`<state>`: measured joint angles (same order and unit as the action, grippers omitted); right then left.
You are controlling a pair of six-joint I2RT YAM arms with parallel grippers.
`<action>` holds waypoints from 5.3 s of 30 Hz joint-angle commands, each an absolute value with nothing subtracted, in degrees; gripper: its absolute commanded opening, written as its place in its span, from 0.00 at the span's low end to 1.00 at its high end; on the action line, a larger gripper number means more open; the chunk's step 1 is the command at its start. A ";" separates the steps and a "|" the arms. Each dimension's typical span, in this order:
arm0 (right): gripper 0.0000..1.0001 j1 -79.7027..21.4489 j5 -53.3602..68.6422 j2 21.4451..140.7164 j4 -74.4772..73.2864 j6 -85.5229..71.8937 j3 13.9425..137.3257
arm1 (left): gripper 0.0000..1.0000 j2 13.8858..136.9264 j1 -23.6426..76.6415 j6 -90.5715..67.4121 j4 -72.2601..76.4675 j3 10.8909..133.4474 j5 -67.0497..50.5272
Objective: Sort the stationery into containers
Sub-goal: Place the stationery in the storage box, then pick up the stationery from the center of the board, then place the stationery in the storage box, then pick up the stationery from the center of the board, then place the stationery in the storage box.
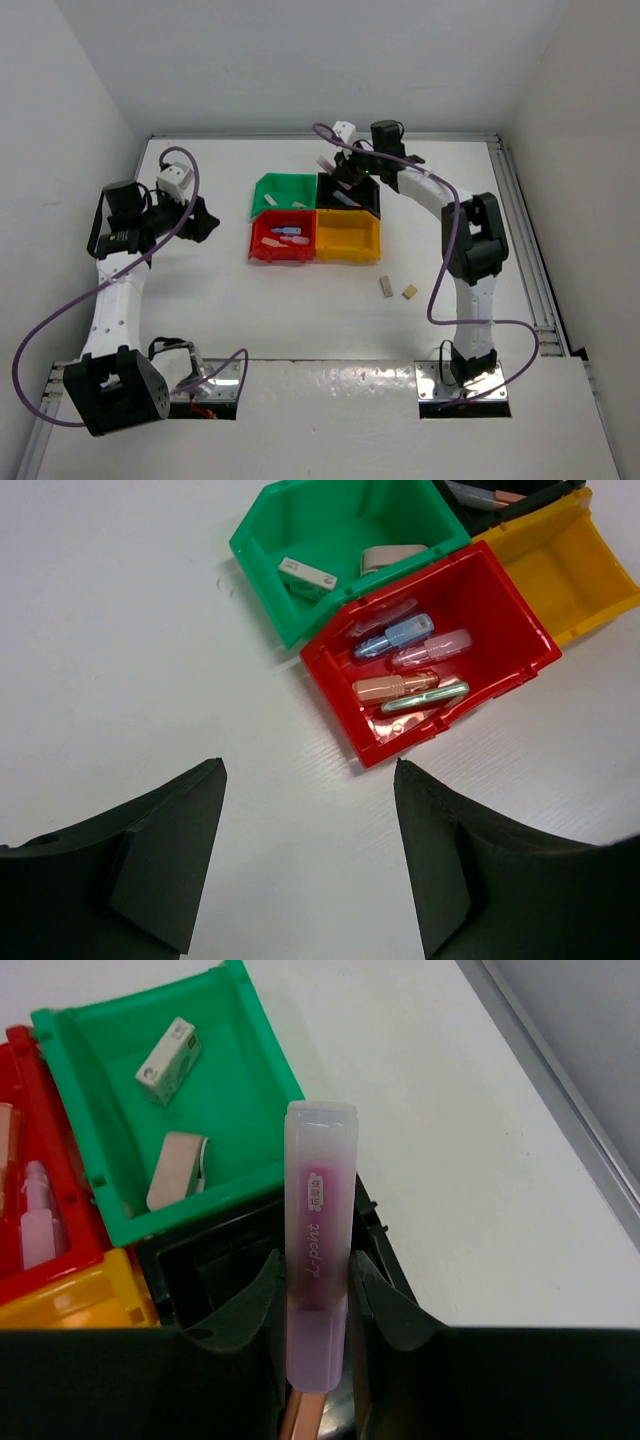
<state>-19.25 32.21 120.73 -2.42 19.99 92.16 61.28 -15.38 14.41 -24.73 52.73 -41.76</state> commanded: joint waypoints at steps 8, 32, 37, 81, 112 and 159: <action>0.66 -18.72 34.63 111.91 -6.07 15.58 91.23 | 0.76 61.26 -15.65 15.39 -25.49 56.33 -40.61; 0.51 -23.90 6.62 74.26 -16.27 -12.91 34.01 | 1.00 58.98 -15.73 11.51 -33.31 59.77 -33.14; 0.49 -24.43 5.80 79.35 -13.45 -14.85 35.07 | 1.00 55.55 -15.73 11.25 -31.47 57.22 -30.15; 0.64 -26.73 10.99 82.22 -20.82 -6.14 64.62 | 1.00 53.00 -15.91 9.93 -29.27 56.43 -27.42; 0.59 -21.01 7.03 75.23 -18.19 9.14 32.69 | 1.00 52.65 -15.91 9.23 -29.44 53.61 -27.86; 0.37 -29.35 14.32 101.07 -20.21 -2.55 77.25 | 1.00 54.75 -15.91 8.70 -29.01 54.84 -28.74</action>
